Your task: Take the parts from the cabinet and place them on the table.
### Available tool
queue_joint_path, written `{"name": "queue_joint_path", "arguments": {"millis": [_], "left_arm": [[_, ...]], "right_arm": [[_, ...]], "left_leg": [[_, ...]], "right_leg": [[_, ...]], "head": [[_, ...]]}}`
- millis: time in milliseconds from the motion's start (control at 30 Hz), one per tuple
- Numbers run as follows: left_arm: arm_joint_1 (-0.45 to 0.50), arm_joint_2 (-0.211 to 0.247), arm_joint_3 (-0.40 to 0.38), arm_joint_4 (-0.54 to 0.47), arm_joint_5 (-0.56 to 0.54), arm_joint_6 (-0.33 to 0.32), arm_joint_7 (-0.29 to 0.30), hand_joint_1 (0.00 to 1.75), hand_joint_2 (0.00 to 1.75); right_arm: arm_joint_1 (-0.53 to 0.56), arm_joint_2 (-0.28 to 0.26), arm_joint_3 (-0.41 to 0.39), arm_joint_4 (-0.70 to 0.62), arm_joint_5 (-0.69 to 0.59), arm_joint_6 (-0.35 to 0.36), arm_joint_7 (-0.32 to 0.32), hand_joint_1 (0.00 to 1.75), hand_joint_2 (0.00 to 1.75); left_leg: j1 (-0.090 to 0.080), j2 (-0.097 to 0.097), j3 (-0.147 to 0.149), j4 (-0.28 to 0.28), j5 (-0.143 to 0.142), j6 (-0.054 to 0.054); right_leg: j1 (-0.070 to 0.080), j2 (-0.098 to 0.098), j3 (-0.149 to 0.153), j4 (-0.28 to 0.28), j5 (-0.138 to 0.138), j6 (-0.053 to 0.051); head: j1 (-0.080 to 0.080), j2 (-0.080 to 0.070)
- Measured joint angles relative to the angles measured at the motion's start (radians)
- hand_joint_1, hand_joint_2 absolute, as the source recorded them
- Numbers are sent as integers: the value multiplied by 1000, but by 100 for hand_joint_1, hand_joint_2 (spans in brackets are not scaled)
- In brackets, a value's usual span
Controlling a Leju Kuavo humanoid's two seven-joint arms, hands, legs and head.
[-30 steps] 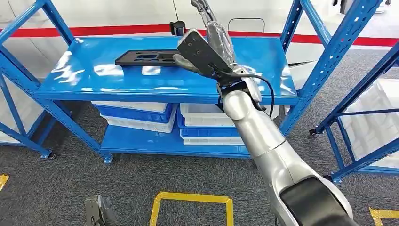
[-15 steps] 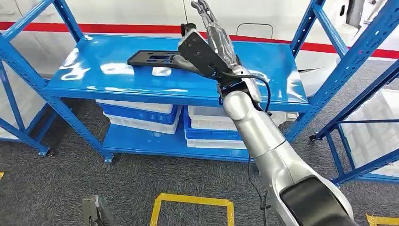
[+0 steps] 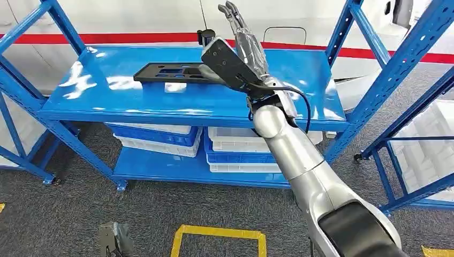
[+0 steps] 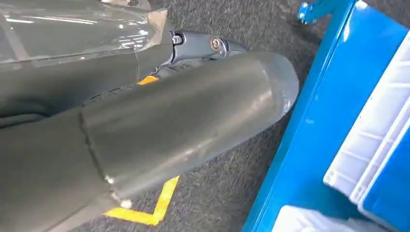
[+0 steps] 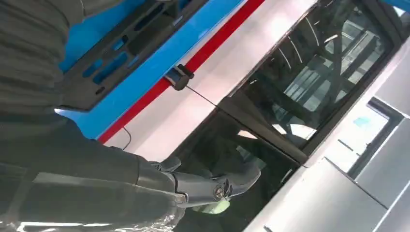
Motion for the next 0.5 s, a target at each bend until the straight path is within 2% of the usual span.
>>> {"name": "queue_joint_path", "arguments": {"millis": [33,67,100,133,167,233,267,300,333,367,400,433,467,500], "left_arm": [[0,1,0,0,0,0,0,0,0],[0,3,0,0,-1,0,0,0,0],[0,3,0,0,-1,0,0,0,0],[-2,3,0,0,-2,0,0,0,0],[-4,3,0,0,-2,0,0,0,0],[-5,3,-1,0,-4,0,-1,0,0],[-4,2,-1,0,-5,0,-1,0,0],[-3,2,-1,0,-4,0,-2,0,0],[-5,2,0,0,-5,0,-3,0,0],[-5,3,0,0,-5,1,-3,0,0],[-5,3,0,0,-5,1,-3,0,0],[-4,3,0,0,-5,1,-3,0,0],[-2,3,0,0,-5,0,-3,0,0],[0,2,0,0,-5,0,-3,0,0]], "right_arm": [[3,-2,0,-1,0,0,0,0,175],[4,-3,0,-2,0,0,0,0,175],[4,-3,0,-2,0,0,0,0,175],[3,-3,0,-3,0,-1,0,0,175],[2,-5,0,-6,1,-1,1,0,175],[7,-6,-1,-13,3,-1,2,0,175],[7,-6,-1,-16,6,-1,2,0,175],[8,-7,-1,-19,7,-1,3,0,175],[5,-6,-1,-21,9,-1,2,0,175],[4,-7,-1,-21,10,0,2,0,175],[7,-8,-1,-21,10,0,2,0,175],[11,-8,-1,-21,10,1,2,0,175],[15,-11,-1,-21,10,2,3,0,175],[18,-13,-1,-21,10,2,3,0,175]], "left_leg": [[3,1,26,-72,56,0],[4,1,66,-168,116,0],[5,7,104,-255,163,-1],[-2,8,122,-275,140,-1],[-7,5,137,-296,130,11],[-9,5,136,-296,123,30],[-9,3,146,-296,121,39],[-7,1,157,-303,120,48],[-9,0,165,-304,116,54],[-10,-1,170,-304,112,61],[-12,-3,175,-304,105,68],[-14,-4,180,-304,99,71],[-16,-8,187,-303,93,72],[-19,-10,195,-303,86,73]], "right_leg": [[-2,1,12,0,-8,4],[-6,1,25,0,-17,9],[-7,1,35,0,-26,15],[0,2,39,-2,-31,23],[4,3,39,-2,-36,31],[8,2,48,0,-32,43],[10,2,53,-3,-34,47],[8,-1,39,12,-45,51],[8,-2,21,53,-57,48],[8,-2,-17,124,-73,45],[9,-2,-79,224,-101,39],[9,-2,-131,297,-125,33],[10,-2,-169,336,-130,36],[12,-2,-183,325,-116,40]], "head": [[0,0],[1,0],[0,0],[-1,0],[-4,0],[-2,0],[-1,0],[0,0],[2,0],[4,0],[3,0],[5,0],[5,0],[5,0]]}}
